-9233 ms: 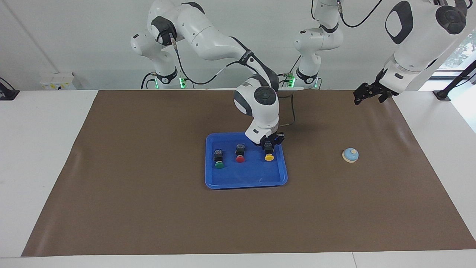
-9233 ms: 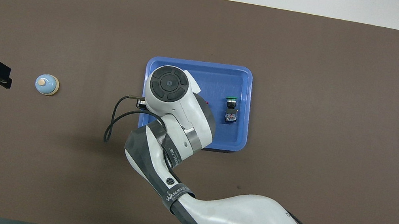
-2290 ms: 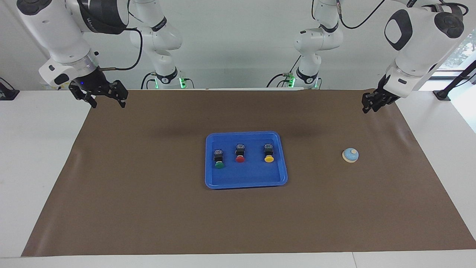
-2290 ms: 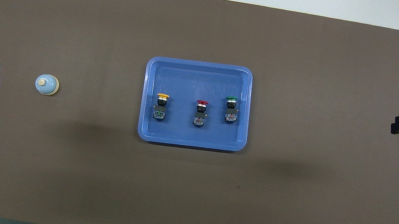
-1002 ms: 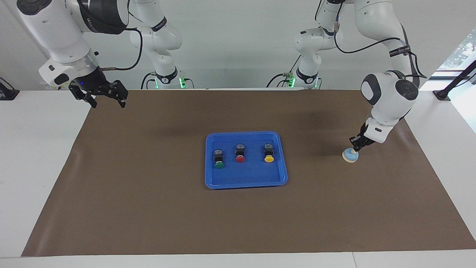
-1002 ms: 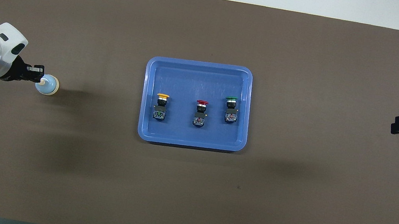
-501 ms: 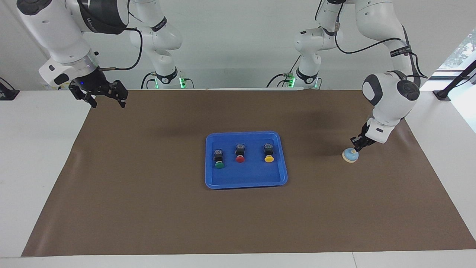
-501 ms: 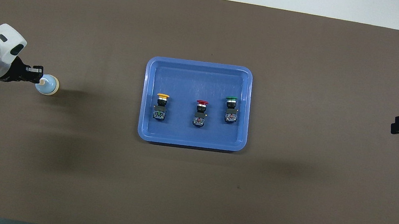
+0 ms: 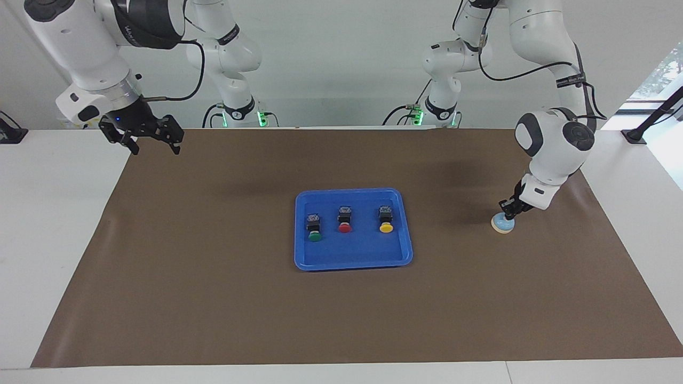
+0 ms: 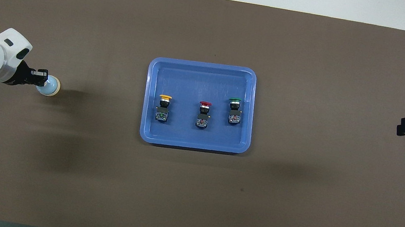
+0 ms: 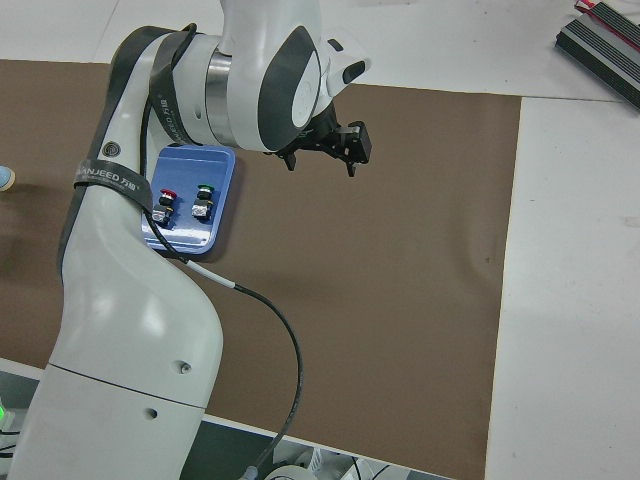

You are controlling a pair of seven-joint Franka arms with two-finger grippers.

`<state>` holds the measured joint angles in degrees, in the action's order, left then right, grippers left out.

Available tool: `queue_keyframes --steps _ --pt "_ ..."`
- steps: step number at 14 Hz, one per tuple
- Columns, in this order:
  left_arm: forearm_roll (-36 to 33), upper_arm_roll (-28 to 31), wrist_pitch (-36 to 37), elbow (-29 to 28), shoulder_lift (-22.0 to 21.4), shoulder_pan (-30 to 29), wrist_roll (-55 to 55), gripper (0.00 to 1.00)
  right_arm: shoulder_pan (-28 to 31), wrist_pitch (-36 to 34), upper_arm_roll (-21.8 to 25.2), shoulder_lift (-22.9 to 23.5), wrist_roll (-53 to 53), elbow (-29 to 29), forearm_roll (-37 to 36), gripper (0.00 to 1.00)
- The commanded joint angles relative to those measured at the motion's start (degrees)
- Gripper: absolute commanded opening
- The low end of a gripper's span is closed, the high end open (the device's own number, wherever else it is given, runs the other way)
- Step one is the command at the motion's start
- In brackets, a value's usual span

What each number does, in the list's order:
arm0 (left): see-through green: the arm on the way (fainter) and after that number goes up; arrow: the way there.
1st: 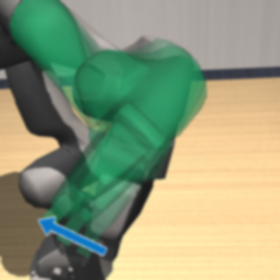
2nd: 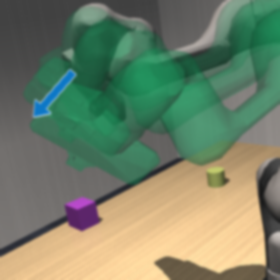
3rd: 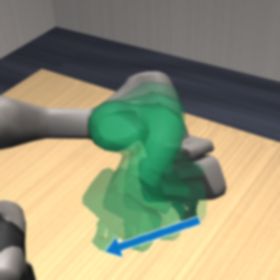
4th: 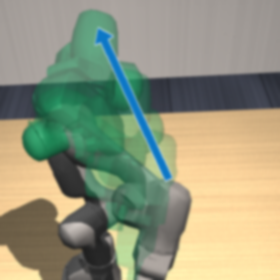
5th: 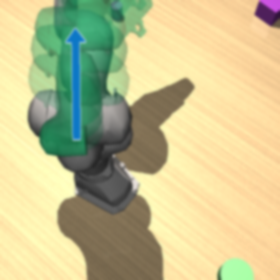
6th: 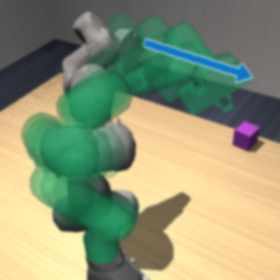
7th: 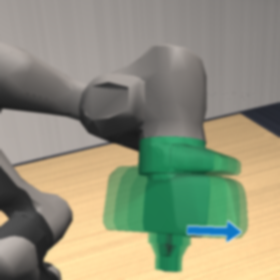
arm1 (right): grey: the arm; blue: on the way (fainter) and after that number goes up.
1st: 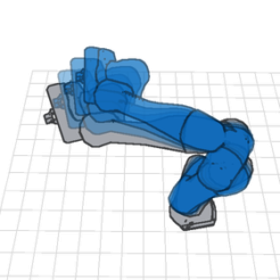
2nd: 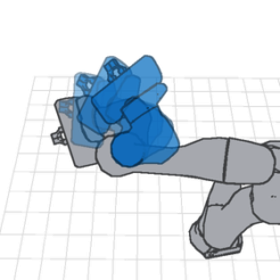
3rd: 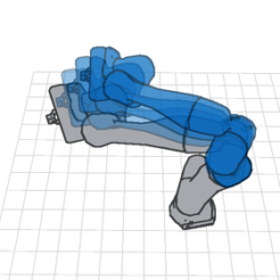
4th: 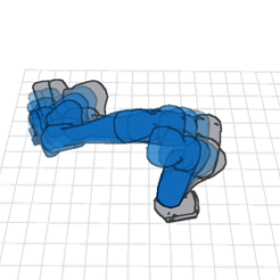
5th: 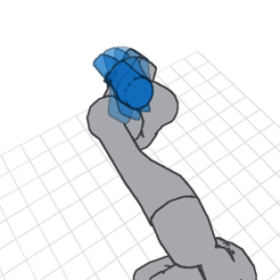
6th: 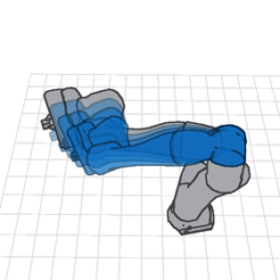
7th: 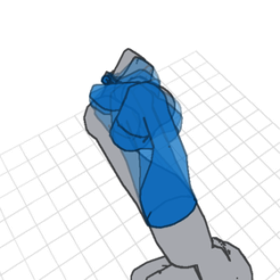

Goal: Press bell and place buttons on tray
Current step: 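Raise the left gripper and draw it back from the bell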

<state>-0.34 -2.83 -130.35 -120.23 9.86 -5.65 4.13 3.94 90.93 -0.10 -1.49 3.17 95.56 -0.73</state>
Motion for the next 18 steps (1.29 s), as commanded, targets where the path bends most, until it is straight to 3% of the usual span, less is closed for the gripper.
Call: queue_keyframes --steps 1,3,4,5,6,7,15,18 --pt "0.5 -0.1 5.8 5.9 1.9 0.4 -0.3 0.00 0.1 -0.5 -0.2 -0.7 -0.7 0.4 -0.2 1.00" --pt "0.5 -0.1 10.9 9.2 1.4 0.5 -0.3 0.00 0.1 -0.5 -0.2 -0.7 -0.7 0.4 -0.2 1.00" --pt "0.5 -0.1 13.1 10.2 1.0 0.6 -0.3 0.09 0.1 -0.5 -0.2 -0.7 -0.7 0.4 -0.2 1.00" --pt "0.5 -0.1 15.3 10.9 0.1 0.6 -0.2 0.27 0.1 -0.5 -0.2 -0.7 -0.7 0.5 -0.2 1.00" --pt "0.5 -0.1 16.3 11.2 -0.7 0.6 0.1 0.60 0.1 -0.5 -0.2 -0.7 -0.7 0.4 -0.2 1.00" --pt "0.5 -0.2 16.4 11.1 -1.7 0.6 0.2 1.00 0.1 -0.5 -0.2 -0.7 -0.7 0.5 -0.2 1.00" --pt "0.7 -0.5 29.2 11.2 -11.9 0.6 0.1 1.00 0.1 -0.5 -0.2 -0.7 -0.7 0.5 -0.2 1.00" --pt "0.7 -0.7 33.0 11.2 -13.7 1.0 -0.4 1.00 0.1 -0.5 -0.2 -0.7 -0.7 0.5 -0.2 1.00"
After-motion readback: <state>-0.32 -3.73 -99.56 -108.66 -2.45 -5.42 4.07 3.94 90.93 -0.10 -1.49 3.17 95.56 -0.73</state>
